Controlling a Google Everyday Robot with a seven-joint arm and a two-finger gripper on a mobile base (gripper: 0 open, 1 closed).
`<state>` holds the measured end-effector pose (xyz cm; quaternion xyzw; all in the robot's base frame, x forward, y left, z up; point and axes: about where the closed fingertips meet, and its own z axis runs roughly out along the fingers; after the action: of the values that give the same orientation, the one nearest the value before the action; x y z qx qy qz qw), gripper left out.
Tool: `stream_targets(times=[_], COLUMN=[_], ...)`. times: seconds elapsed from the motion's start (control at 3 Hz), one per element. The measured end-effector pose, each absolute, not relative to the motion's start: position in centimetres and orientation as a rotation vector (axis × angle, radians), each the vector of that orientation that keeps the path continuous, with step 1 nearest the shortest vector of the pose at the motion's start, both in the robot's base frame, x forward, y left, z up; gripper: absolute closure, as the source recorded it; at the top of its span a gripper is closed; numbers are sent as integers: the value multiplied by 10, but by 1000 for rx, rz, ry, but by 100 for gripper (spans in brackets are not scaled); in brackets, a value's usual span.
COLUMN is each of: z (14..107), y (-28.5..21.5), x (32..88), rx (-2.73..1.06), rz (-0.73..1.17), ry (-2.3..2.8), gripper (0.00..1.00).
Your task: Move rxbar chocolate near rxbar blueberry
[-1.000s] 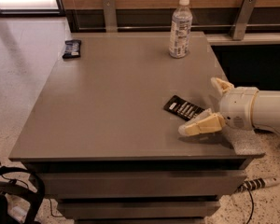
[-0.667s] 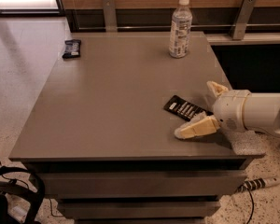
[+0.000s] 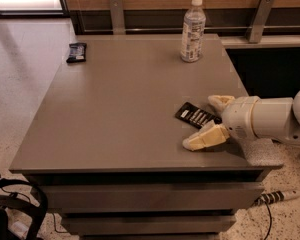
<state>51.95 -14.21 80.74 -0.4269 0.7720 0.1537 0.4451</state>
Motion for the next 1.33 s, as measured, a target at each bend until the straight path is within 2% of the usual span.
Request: stream_targets(times=[0.33, 0.67, 1.0, 1.33], z=[810, 811, 811, 813], y=[-142, -142, -142, -142], x=[519, 519, 519, 519], rx=[-1058, -1058, -1058, -1058], rz=[381, 381, 381, 381], ry=[1913, 1913, 1913, 1913], gripper=[46, 77, 100, 100])
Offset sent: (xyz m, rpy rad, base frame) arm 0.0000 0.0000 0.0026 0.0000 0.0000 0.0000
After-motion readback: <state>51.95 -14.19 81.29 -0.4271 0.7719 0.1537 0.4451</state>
